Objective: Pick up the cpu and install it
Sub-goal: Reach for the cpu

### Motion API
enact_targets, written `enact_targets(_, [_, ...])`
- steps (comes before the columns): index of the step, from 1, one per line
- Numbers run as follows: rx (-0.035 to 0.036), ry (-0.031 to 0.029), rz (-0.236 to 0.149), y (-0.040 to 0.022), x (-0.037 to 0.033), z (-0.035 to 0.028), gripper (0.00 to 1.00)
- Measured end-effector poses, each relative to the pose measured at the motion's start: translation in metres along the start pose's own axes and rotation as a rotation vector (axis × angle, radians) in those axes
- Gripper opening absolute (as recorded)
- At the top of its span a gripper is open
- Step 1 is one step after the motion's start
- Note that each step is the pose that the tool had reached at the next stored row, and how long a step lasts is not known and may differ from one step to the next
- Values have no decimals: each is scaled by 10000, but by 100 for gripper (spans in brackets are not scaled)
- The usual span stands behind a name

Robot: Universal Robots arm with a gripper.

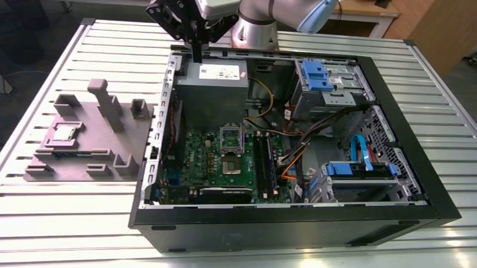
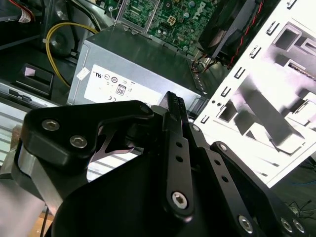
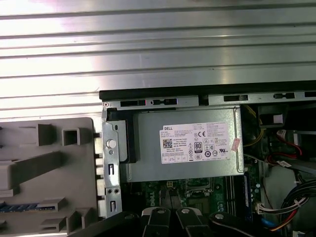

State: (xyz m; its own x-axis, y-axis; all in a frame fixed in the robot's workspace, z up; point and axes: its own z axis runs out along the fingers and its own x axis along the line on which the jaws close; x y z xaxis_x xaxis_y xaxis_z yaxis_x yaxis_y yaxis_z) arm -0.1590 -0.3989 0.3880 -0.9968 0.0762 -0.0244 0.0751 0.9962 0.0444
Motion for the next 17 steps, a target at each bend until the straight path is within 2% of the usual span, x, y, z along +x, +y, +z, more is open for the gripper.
enact_targets(17, [-1,-1,0,-4,49,-1,11])
